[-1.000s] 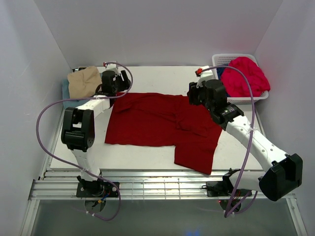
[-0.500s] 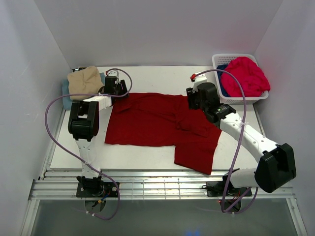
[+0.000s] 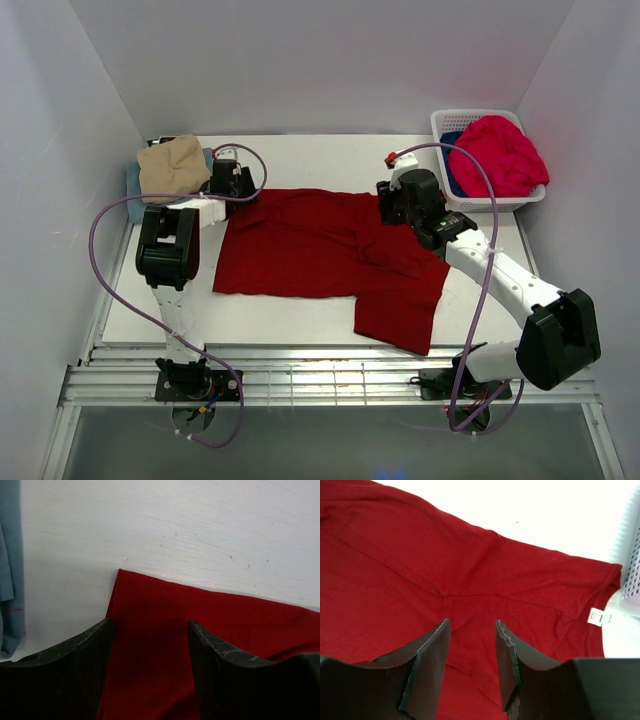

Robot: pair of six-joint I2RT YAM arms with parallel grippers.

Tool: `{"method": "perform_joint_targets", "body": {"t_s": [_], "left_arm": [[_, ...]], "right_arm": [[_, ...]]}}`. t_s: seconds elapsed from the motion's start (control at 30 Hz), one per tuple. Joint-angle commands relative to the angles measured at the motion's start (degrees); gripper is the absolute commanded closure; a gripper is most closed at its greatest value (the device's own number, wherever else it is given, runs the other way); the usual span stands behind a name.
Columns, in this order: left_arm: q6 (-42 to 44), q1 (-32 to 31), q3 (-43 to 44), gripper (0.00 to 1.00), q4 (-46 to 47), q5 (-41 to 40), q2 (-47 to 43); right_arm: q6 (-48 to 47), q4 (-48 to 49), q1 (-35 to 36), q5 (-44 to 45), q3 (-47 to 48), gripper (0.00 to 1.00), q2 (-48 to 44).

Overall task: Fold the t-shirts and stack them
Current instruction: Fold the flattened tshirt in 1/3 of the way

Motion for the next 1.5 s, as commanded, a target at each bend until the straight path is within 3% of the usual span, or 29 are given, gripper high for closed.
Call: {"method": "perform_joint_targets", "body": {"t_s": [0.0, 0.17, 0.33, 0.67, 0.73, 0.97, 1.1, 1.2, 1.47], "left_arm": [[-0.6, -0.1, -0.7, 0.29, 1.4, -1.5, -5.3], [-0.6, -0.1, 0.6, 0.32, 0.8, -0.8, -3.4], [-1.0, 0.0, 1.7, 0.48, 0.8, -1.7, -1.9], [-0.7, -0.1, 4.2, 0.69, -0.2, -3.0, 0.7], [-0.6, -0.1, 5.3, 0.69, -1.7, -3.7, 1.4], [-1.0, 0.0, 4.0, 0.44, -3.0, -6.7, -0.7], [-0.5, 0.0, 3.8, 0.42, -3.2, -7.3, -0.7], [-0.5, -0.1, 4.3, 0.43, -3.2, -7.1, 0.4], [-1.0, 0.0, 4.8, 0.67, -3.2, -6.3, 2.0]], "right_arm": [[0.9, 1.9, -0.1, -0.9, 0.1, 0.53, 0.5], [1.1, 1.8, -0.1, -1.1, 0.1, 0.53, 0.5], [1.2, 1.8, -0.1, -0.9, 0.0, 0.53, 0.1], [1.3, 1.7, -0.1, -0.6, -0.8, 0.53, -0.6], [1.5, 1.7, -0.1, -0.6, -0.8, 0.53, -0.7], [1.6, 1.9, -0.1, -1.0, -0.7, 0.53, 0.0], [2.0, 1.8, -0.1, -1.4, -0.6, 0.53, 0.0], [2.0, 1.8, -0.1, -1.4, -0.7, 0.53, -0.4], [2.2, 1.6, 0.0, -0.8, -0.8, 0.53, -1.2]]}}
